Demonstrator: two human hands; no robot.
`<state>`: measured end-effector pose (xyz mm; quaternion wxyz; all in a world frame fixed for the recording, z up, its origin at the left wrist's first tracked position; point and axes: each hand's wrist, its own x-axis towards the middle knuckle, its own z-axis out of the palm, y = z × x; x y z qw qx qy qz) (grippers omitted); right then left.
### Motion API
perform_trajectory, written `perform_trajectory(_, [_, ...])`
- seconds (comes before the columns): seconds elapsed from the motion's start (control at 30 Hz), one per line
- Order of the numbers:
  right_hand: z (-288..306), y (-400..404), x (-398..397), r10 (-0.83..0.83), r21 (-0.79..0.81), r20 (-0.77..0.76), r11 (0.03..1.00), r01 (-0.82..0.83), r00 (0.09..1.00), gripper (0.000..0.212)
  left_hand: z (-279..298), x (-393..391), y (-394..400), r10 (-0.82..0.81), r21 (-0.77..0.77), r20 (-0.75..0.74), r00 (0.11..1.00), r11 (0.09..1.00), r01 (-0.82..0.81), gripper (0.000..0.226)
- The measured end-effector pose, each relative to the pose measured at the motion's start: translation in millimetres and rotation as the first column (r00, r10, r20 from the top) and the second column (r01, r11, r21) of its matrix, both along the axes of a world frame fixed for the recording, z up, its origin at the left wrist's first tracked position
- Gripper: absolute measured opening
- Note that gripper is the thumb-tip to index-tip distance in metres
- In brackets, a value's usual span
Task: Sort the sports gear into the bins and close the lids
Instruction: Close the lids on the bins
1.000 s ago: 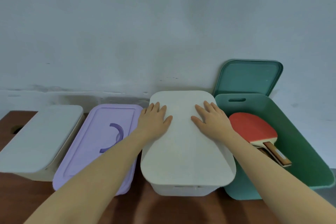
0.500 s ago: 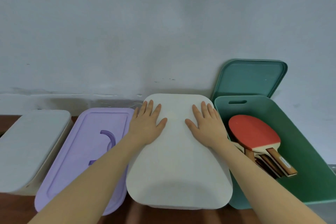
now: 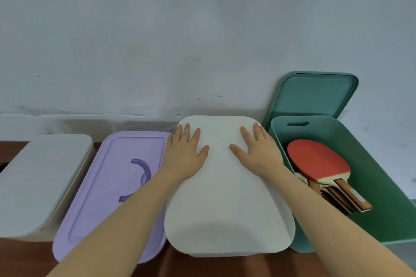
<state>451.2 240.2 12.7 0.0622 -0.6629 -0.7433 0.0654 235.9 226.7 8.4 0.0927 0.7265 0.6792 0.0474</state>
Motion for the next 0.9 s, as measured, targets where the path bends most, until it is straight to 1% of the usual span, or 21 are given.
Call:
perform_trajectory(0.17, [2.5,-2.6,-1.0,-0.003,0.019,0.028,1.000,0.003,1.000,0.070,5.1,0.1,-1.4,-0.002,0.005,0.021,1.000,1.000,0.002,0.062])
perform_trajectory(0.2, [4.1,-3.8,-0.4,0.003,0.021,0.030,1.000,-0.003,1.000,0.069,8.7,0.3,-2.5,-0.007,0.026,0.020,1.000,1.000,0.006,0.061])
perform_trajectory(0.27, [9.0,-9.2,1.2,0.031,0.073,0.034,0.997,-0.033,0.999,0.068,17.6,3.1,-5.5,-0.023,0.113,0.025,0.999,0.993,0.019,0.055])
perform_trajectory(0.33, [14.9,-16.9,5.1,0.045,0.127,0.011,0.991,-0.047,0.999,0.061,26.1,9.6,-8.3,-0.033,0.183,0.036,0.999,0.983,0.026,0.052])
perform_trajectory(0.43, [23.9,-25.0,18.8,0.021,0.176,-0.030,0.984,-0.015,0.999,0.054,36.8,26.3,-7.5,-0.062,0.213,0.022,0.998,0.975,0.056,0.051])
perform_trajectory(0.6, [44.7,-24.0,67.6,0.015,0.252,-0.034,0.968,-0.006,0.999,0.053,57.9,70.5,0.0,-0.124,0.338,0.002,0.992,0.934,0.116,0.047])
perform_trajectory(0.67, [51.7,-22.1,94.0,0.015,0.283,-0.048,0.959,-0.001,0.999,0.052,65.1,97.7,1.7,-0.133,0.346,0.005,0.991,0.930,0.124,0.047])
perform_trajectory(0.8, [68.2,-9.0,152.8,0.008,0.297,-0.054,0.955,0.008,0.998,0.053,81.7,158.0,8.8,-0.150,0.356,0.028,0.988,0.925,0.131,0.051])
perform_trajectory(0.9, [80.8,9.6,193.5,-0.020,0.300,-0.042,0.953,0.032,0.999,0.057,92.9,197.4,23.5,-0.105,0.348,-0.004,0.994,0.932,0.100,0.056])
